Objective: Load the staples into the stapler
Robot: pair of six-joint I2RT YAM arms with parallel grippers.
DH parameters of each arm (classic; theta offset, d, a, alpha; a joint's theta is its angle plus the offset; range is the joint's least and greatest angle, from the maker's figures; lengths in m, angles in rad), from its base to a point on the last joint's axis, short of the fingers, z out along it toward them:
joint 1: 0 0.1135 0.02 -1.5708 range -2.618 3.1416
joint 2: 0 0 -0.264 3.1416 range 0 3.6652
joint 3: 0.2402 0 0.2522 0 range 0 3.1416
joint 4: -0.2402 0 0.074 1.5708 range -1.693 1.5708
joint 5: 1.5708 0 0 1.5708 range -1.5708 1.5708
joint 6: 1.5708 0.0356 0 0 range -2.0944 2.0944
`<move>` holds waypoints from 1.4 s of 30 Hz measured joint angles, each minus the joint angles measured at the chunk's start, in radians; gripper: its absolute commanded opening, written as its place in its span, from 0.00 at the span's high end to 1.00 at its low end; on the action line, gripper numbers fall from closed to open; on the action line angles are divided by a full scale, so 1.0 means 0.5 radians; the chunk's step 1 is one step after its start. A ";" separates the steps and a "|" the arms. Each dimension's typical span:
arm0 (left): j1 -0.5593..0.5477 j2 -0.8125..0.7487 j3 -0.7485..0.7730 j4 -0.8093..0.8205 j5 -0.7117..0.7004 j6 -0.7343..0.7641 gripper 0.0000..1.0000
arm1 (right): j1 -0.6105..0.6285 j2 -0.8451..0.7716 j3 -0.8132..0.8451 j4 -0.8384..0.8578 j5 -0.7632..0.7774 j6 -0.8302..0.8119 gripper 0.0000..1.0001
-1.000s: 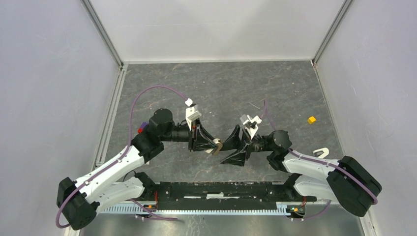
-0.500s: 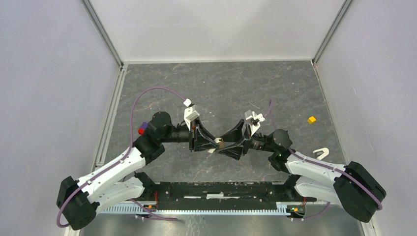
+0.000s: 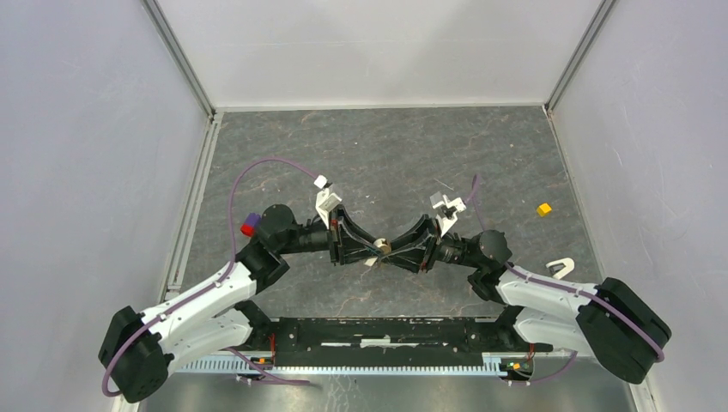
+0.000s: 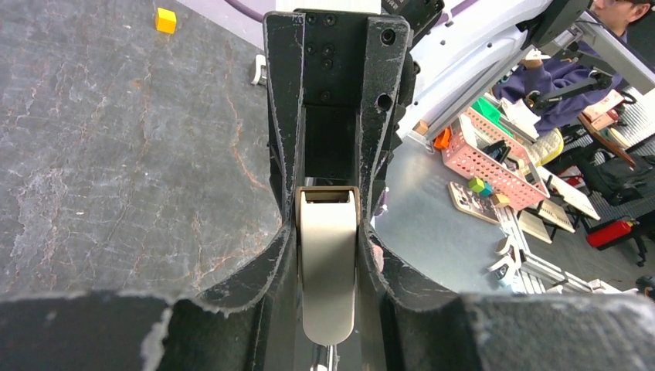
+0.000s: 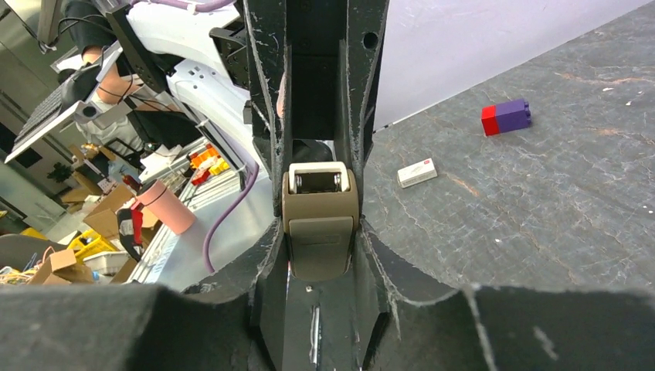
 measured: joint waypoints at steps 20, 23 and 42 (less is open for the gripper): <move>-0.008 -0.150 -0.092 0.196 -0.088 -0.127 0.98 | 0.022 0.121 -0.008 0.273 -0.015 0.158 0.42; -0.008 -0.150 -0.111 0.227 -0.090 -0.140 0.98 | 0.027 0.129 -0.008 0.273 -0.014 0.159 0.44; -0.008 -0.278 0.090 -0.306 -0.256 0.037 0.26 | 0.024 0.053 -0.004 0.264 -0.054 0.188 0.85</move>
